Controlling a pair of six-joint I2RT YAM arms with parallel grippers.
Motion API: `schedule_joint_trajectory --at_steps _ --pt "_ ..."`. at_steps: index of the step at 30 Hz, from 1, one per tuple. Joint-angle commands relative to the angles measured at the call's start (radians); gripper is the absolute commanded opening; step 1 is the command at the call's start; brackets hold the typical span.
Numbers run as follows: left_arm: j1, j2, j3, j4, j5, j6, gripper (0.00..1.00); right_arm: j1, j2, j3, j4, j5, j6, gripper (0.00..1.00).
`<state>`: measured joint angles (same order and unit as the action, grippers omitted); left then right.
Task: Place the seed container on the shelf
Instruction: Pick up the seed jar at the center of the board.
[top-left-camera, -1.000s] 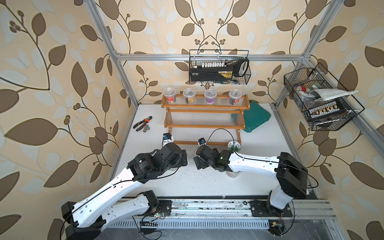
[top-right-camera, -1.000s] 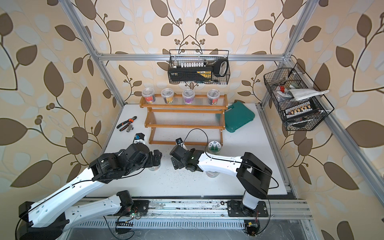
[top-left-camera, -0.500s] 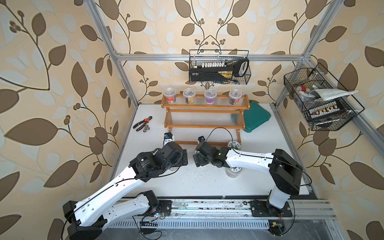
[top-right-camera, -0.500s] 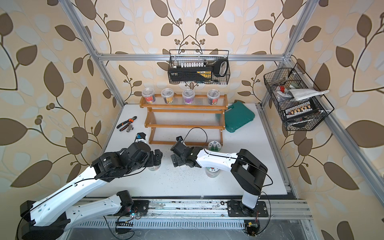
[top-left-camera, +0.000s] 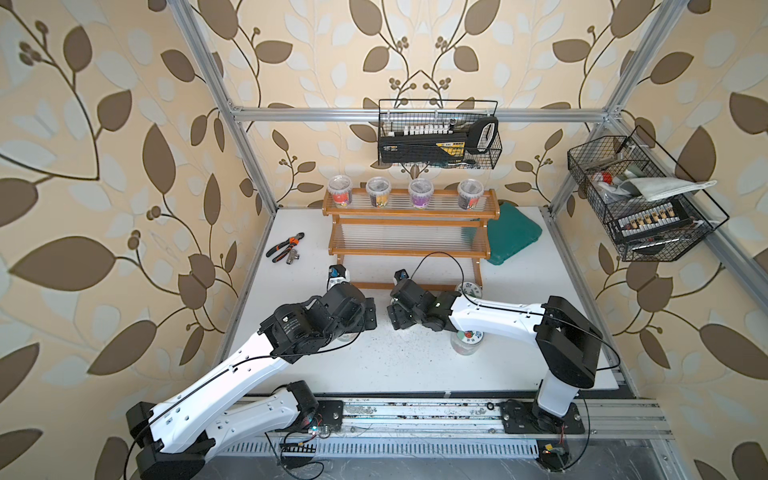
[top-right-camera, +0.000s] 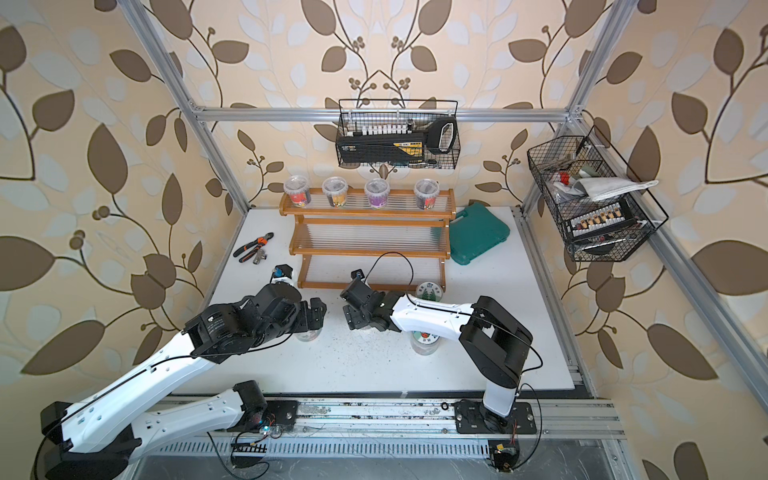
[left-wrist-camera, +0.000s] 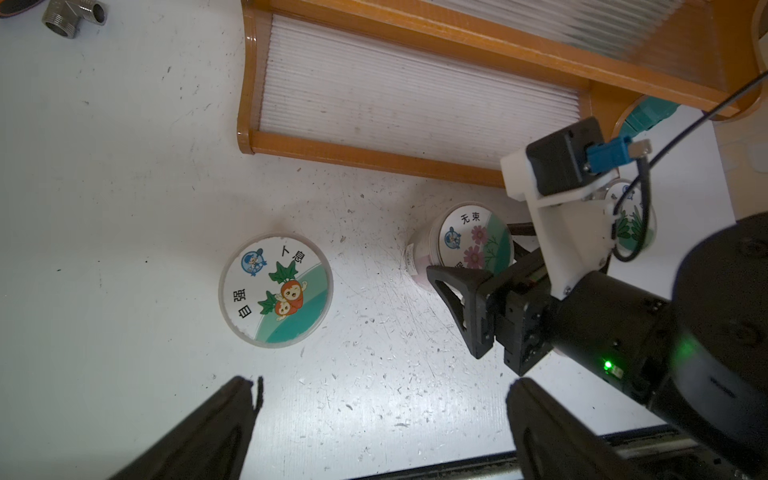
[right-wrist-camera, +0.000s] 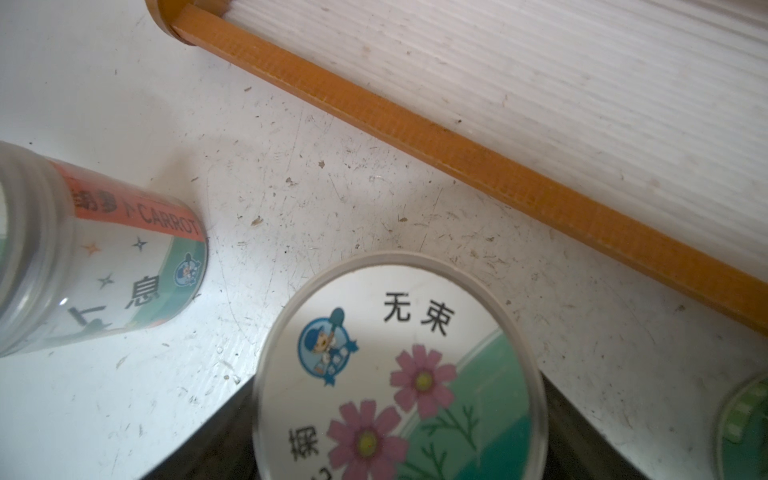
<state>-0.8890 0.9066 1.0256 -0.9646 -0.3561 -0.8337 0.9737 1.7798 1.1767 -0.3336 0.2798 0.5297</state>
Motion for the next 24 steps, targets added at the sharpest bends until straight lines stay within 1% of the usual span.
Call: schedule_joint_trajectory --at_steps 1,5,11,19,24 --pt "0.012 0.005 -0.006 0.024 0.021 0.031 0.98 -0.001 -0.050 0.023 -0.064 0.003 -0.015 0.70" --pt "0.012 0.001 0.003 0.048 0.047 0.056 0.98 -0.001 -0.134 0.021 -0.124 0.010 -0.032 0.66" --pt "0.012 -0.019 -0.001 0.126 0.078 0.132 0.98 -0.001 -0.285 0.018 -0.223 -0.002 -0.062 0.63" --pt "0.012 -0.026 0.008 0.270 0.254 0.282 0.98 -0.005 -0.455 0.081 -0.392 -0.038 -0.080 0.62" --pt "0.012 -0.062 -0.054 0.471 0.387 0.435 0.98 -0.009 -0.525 0.118 -0.481 -0.081 -0.083 0.62"
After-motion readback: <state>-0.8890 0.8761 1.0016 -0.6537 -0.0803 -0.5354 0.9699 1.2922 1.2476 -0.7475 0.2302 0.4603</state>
